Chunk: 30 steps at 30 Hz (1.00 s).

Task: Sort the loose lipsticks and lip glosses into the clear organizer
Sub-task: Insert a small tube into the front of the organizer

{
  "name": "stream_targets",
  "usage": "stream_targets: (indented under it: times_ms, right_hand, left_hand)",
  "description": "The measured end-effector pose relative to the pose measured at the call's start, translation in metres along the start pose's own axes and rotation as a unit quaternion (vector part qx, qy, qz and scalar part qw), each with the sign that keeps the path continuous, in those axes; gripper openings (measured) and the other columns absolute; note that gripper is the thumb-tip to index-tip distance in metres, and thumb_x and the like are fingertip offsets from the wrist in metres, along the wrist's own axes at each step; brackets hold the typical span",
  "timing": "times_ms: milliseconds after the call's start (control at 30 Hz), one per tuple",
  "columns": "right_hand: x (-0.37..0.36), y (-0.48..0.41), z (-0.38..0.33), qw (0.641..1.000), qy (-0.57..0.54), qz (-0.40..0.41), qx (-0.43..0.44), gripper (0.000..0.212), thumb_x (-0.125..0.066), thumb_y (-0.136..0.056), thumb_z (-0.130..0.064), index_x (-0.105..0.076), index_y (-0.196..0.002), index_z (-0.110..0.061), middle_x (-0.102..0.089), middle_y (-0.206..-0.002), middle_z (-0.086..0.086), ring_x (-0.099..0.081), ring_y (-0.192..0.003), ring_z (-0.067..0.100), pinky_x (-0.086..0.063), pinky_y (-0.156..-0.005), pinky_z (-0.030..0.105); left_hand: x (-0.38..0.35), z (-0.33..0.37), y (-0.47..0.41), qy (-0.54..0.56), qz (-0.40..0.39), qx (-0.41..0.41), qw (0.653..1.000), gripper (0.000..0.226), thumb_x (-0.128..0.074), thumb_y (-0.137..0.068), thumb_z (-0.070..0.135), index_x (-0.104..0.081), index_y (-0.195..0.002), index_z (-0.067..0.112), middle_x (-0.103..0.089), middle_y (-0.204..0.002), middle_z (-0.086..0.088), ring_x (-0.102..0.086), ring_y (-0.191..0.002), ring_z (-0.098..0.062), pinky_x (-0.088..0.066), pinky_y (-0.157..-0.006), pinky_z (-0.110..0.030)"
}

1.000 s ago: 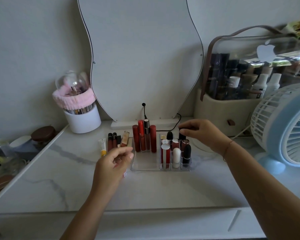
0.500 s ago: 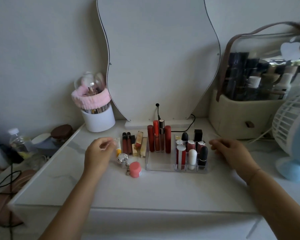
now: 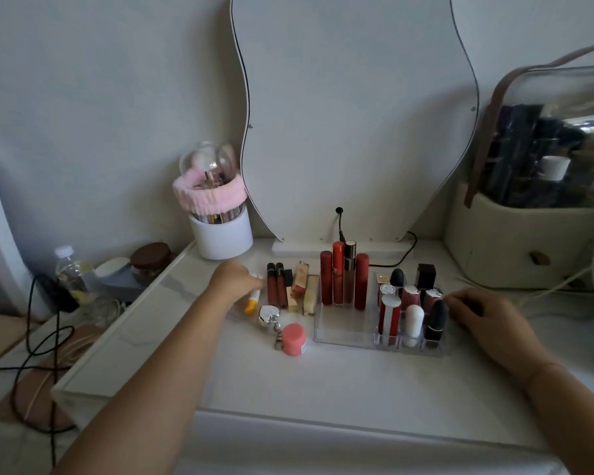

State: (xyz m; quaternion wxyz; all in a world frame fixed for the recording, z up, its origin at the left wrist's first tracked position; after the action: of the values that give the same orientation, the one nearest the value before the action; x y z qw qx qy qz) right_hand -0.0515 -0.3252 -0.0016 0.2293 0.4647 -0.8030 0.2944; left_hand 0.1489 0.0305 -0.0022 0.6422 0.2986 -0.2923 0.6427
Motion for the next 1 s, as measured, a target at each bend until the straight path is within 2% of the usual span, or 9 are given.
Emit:
stream_targets:
  times_ms: [67,133,233,333,467,600,700,900,1000]
  right_hand:
    - [0.0,-0.001,0.001,1.0,0.004,0.001,-0.002,0.01,-0.059,-0.088,-0.016,-0.069,-0.084,-0.014,-0.067,-0.08,0.006,-0.058,-0.074,0.021,-0.038,-0.067,0.029]
    - [0.0,-0.002,0.003,1.0,0.005,0.002,-0.004,0.01,-0.059,-0.088,-0.017,-0.069,-0.085,-0.015,-0.068,-0.08,0.005,-0.059,-0.076,0.022,-0.041,-0.069,0.03]
    - [-0.001,-0.002,0.004,1.0,0.009,0.003,-0.005,0.01,-0.06,-0.087,-0.018,-0.069,-0.084,-0.016,-0.067,-0.079,0.004,-0.059,-0.075,0.022,-0.042,-0.07,0.031]
    - [-0.001,-0.002,0.004,1.0,0.007,0.003,-0.004,0.01,-0.06,-0.087,-0.018,-0.069,-0.085,-0.015,-0.067,-0.08,0.005,-0.059,-0.075,0.022,-0.041,-0.069,0.03]
    - [-0.001,-0.002,0.004,1.0,0.014,0.005,0.002,0.01,-0.059,-0.087,-0.018,-0.069,-0.084,-0.016,-0.068,-0.079,0.005,-0.059,-0.075,0.021,-0.039,-0.068,0.028]
    - [0.0,-0.001,0.002,1.0,0.022,0.006,0.007,0.011,-0.059,-0.088,-0.017,-0.069,-0.085,-0.015,-0.068,-0.081,0.006,-0.059,-0.077,0.023,-0.038,-0.068,0.028]
    - [0.001,0.0,0.001,1.0,0.023,0.005,0.008,0.011,-0.058,-0.088,-0.017,-0.069,-0.087,-0.013,-0.068,-0.081,0.007,-0.059,-0.077,0.023,-0.038,-0.067,0.028]
    - [0.001,0.0,-0.001,1.0,0.023,0.0,0.012,0.012,-0.058,-0.088,-0.017,-0.069,-0.086,-0.011,-0.067,-0.079,0.009,-0.059,-0.076,0.025,-0.038,-0.066,0.028]
    - [0.001,0.0,-0.002,1.0,0.022,-0.002,0.013,0.013,-0.058,-0.088,-0.017,-0.069,-0.086,-0.01,-0.067,-0.079,0.009,-0.058,-0.075,0.024,-0.038,-0.066,0.027]
  left_hand:
    - [0.003,0.002,0.003,-0.037,0.014,0.002,0.999,0.035,-0.072,-0.066,0.014,-0.042,-0.049,0.008,-0.04,-0.054,-0.006,-0.042,-0.057,-0.022,-0.024,-0.047,-0.025]
    - [0.004,0.001,0.003,-0.008,0.029,0.007,1.0,0.028,-0.072,-0.066,0.012,-0.048,-0.053,0.006,-0.044,-0.055,-0.007,-0.045,-0.059,-0.023,-0.027,-0.048,-0.024]
    - [0.009,0.004,0.007,0.14,0.054,-0.02,0.988,0.005,-0.071,-0.072,0.008,-0.07,-0.076,0.005,-0.059,-0.066,-0.01,-0.054,-0.065,-0.021,-0.044,-0.062,-0.031]
    - [0.026,0.022,0.02,0.281,0.079,-0.074,0.954,0.016,-0.07,-0.08,0.013,-0.073,-0.094,0.007,-0.068,-0.077,-0.004,-0.061,-0.072,-0.016,-0.052,-0.076,-0.033]
    - [0.049,0.069,0.055,0.372,0.086,-0.184,0.906,0.008,-0.07,-0.081,0.016,-0.072,-0.078,0.022,-0.067,-0.067,0.008,-0.057,-0.059,0.0,-0.05,-0.061,-0.014]
    - [0.031,0.102,0.093,0.348,0.02,-0.25,0.903,0.011,-0.07,-0.082,0.02,-0.072,-0.082,0.031,-0.075,-0.082,0.006,-0.069,-0.078,-0.008,-0.056,-0.075,-0.023]
    - [0.007,0.102,0.104,0.324,0.01,-0.234,0.917,0.012,-0.073,-0.079,0.016,-0.071,-0.084,0.027,-0.075,-0.084,0.004,-0.07,-0.083,-0.013,-0.056,-0.079,-0.028]
    - [-0.019,0.093,0.103,0.262,0.057,-0.216,0.939,0.014,-0.076,-0.075,0.014,-0.069,-0.084,0.022,-0.069,-0.072,0.007,-0.059,-0.061,0.004,-0.045,-0.059,-0.008]
    - [-0.025,0.087,0.104,0.25,0.07,-0.214,0.942,0.016,-0.076,-0.074,0.013,-0.068,-0.085,0.022,-0.066,-0.07,0.009,-0.056,-0.058,0.006,-0.042,-0.056,-0.005]
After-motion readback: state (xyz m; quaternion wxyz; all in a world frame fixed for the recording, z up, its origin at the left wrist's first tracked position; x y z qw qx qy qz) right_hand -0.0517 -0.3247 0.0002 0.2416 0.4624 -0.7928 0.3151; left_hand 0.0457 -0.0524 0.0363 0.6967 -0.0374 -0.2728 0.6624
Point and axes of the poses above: each hand's wrist, its own y-axis away from the middle knuckle, its own x-axis out of the back of the hand, z = x × y, the point moved 5 cm from there along -y, towards the middle knuckle
